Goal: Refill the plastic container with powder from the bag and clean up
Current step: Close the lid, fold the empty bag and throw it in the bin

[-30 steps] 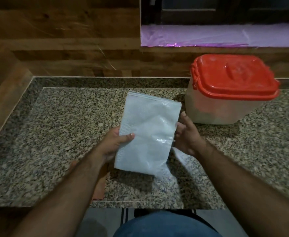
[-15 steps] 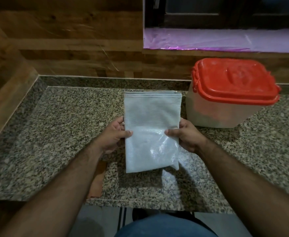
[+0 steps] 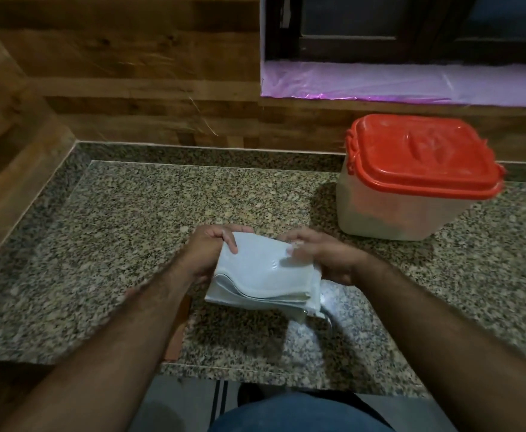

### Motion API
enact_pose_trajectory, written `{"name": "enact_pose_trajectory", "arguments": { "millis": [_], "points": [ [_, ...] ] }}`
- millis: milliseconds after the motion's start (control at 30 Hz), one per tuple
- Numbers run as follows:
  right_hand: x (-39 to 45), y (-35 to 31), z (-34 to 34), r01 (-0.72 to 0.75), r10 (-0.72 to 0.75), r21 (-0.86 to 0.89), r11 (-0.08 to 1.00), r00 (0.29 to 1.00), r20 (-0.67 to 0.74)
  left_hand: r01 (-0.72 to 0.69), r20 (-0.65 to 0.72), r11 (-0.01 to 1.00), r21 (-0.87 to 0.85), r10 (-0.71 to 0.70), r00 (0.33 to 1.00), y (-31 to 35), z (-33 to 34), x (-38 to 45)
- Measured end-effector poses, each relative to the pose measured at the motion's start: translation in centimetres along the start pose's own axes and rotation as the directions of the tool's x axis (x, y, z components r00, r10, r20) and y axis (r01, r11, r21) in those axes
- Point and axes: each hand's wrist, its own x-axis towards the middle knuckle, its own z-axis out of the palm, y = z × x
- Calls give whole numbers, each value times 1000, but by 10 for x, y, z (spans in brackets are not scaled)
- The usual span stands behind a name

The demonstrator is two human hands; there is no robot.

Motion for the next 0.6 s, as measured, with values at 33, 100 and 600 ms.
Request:
{"name": "enact_pose_trajectory", "arguments": {
  "millis": [33, 100, 600],
  "points": [
    [2, 0, 1, -37, 41, -99, 994, 998, 44, -3, -1, 1000, -4, 3, 1000, 2, 3, -1],
    [5, 2, 1, -53, 66, -148, 988, 994, 82, 14, -8, 999, -52, -14, 1000, 6, 6, -4],
    [26, 3, 83, 69, -77, 49, 996, 977, 197, -76, -386, 944, -321, -57, 921, -19, 29, -160]
  ]
}}
